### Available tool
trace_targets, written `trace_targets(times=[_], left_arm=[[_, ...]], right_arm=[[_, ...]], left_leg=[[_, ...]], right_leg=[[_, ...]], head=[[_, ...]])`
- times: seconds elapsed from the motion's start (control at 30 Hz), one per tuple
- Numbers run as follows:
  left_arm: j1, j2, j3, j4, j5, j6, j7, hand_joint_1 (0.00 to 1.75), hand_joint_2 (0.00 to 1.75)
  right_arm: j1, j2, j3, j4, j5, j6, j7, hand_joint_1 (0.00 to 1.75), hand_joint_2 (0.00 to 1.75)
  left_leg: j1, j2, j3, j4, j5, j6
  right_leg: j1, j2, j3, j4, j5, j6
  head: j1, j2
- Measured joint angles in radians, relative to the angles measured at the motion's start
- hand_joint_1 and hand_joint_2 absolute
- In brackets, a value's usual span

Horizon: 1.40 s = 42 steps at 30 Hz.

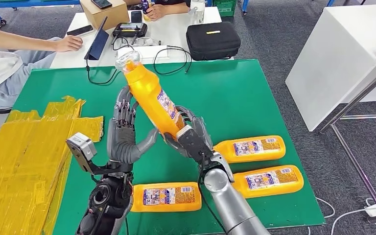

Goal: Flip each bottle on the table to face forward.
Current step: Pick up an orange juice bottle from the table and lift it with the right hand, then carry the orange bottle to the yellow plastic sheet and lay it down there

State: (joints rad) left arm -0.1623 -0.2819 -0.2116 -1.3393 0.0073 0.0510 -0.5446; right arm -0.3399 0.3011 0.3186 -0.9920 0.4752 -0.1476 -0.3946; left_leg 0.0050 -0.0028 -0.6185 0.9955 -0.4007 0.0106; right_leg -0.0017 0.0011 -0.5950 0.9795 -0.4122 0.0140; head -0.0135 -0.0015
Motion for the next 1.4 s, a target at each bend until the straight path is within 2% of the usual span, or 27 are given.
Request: trace_targets(times=[0.4,0.7,0.83,1.4], left_arm=[[-0.003,0.000,0.033,0.014,0.009,-0.008,0.018,0.00,1.75],[-0.006,0.000,0.044,0.035,0.017,-0.008,0.016,0.00,1.75],[-0.009,0.000,0.050,0.044,0.019,-0.008,0.016,1.75,1.75],[-0.032,0.000,0.067,0.073,0.040,0.014,0.008,1.75,1.75]], right_arm=[[0.048,0.006,0.113,-0.021,0.035,-0.011,-0.017,1.75,1.75],[0.051,0.006,0.137,-0.021,0.042,-0.030,-0.017,1.75,1.75],[0.053,0.005,0.144,-0.021,0.043,-0.037,-0.014,1.75,1.75],[0.054,0.002,0.154,-0.022,0.024,-0.066,-0.011,1.75,1.75]], left_leg=[[0.000,0.000,0.000,0.000,0.000,0.000],[0.000,0.000,0.000,0.000,0.000,0.000],[0.000,0.000,0.000,0.000,0.000,0.000],[0.000,0.000,0.000,0.000,0.000,0.000]], right_leg=[[0.000,0.000,-0.001,0.000,0.000,0.000],[0.000,0.000,0.000,0.000,0.000,0.000],[0.000,0.000,-0.001,0.000,0.000,0.000],[0.000,0.000,0.000,0.000,0.000,0.000]], head=[[0.000,0.000],[0.000,0.000],[0.000,0.000],[0.000,0.000]])
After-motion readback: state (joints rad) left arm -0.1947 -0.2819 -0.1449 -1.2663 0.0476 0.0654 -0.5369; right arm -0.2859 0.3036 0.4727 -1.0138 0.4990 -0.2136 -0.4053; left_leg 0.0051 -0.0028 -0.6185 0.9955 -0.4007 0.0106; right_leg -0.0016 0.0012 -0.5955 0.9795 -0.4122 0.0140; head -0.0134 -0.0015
